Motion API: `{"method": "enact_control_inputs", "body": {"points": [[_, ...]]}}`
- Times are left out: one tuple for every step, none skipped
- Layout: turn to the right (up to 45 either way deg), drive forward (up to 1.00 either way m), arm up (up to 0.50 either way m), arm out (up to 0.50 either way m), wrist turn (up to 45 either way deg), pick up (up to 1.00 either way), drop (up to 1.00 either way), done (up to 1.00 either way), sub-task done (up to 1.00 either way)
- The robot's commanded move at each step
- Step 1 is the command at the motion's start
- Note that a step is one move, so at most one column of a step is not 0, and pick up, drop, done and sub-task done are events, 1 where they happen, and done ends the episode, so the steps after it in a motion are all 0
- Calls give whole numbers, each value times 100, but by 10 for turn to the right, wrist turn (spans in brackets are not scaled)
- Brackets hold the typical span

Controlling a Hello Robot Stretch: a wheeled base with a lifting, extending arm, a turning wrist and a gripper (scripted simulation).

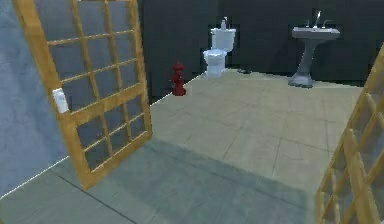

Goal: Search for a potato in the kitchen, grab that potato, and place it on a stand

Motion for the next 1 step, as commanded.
{"method": "enact_control_inputs", "body": {"points": [[0, 100, 0, 0, 0, 0, 0, 0, 0]]}}
